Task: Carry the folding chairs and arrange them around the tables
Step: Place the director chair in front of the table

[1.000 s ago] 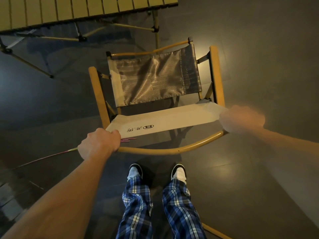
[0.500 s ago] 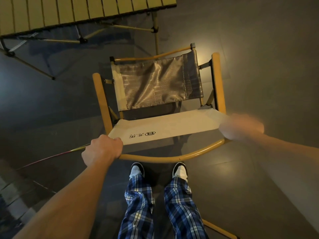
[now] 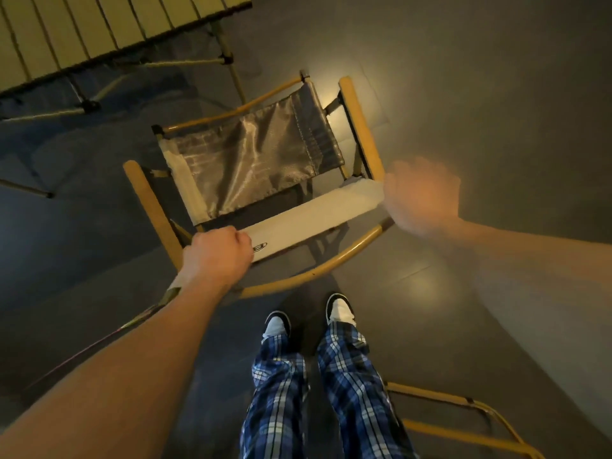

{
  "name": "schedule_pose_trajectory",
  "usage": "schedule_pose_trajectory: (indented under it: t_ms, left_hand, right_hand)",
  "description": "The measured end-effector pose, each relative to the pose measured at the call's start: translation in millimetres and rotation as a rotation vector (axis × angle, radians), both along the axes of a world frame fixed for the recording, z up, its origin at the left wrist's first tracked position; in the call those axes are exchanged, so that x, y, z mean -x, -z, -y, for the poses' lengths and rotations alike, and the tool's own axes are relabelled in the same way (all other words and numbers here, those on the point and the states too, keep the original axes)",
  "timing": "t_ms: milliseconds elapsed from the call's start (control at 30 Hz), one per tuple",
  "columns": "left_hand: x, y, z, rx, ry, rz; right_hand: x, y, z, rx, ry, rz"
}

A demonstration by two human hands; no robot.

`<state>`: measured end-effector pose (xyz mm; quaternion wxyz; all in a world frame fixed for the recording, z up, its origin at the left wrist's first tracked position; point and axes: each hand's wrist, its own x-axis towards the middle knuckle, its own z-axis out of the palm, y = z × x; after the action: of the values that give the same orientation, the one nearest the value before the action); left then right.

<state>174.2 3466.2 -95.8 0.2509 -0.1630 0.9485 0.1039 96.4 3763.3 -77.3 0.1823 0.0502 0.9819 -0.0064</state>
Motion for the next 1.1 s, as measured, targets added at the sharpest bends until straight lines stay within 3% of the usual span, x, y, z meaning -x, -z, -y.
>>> schedule_pose_trajectory:
  t_ms: [233, 400, 500, 633, 733, 800, 933, 1100]
  left_hand:
    - [14.8, -38.7, -122.4, -0.261, 0.411, -0.173]
    - [-46.2, -60.5, -207.0, -0.113, 0.747, -0.215]
    - [-100.7, -61.8, -269.8, -0.202, 0.959, -0.012]
    - [-208.2, -74.0, -341.6, -0.424, 1.138, 0.431]
    - [-297.6, -77.4, -366.2, -0.507, 1.123, 0.634]
    - [-333.1, -65.6, -364.6, -0.443, 1.195, 0.525]
    - [-365.5, -54.4, -344.7, -0.198, 1.454, 0.252]
    - [-384.9, -63.7, -321.6, -0.088, 1.419, 0.237]
  right_hand:
    - [-107.7, -42.4, -63.8, -0.049, 0.567, 0.006]
    - [-237.4, -84.0, -122.2, -0.155, 0.866, 0.201]
    - [-324.7, -99.7, -152.1, -0.23, 1.065, 0.266]
    - [-436.2, -102.9, -168.4, -0.284, 1.258, 0.378]
    - [-511.7, -77.5, -167.4, -0.032, 1.554, 0.383]
    - [-547.4, -59.0, -160.4, 0.249, 1.715, 0.332]
    - [-580.9, -53.8, -152.3, 0.587, 1.746, 0.108]
    - [-534.5, -60.9, -139.4, 0.894, 1.637, -0.145]
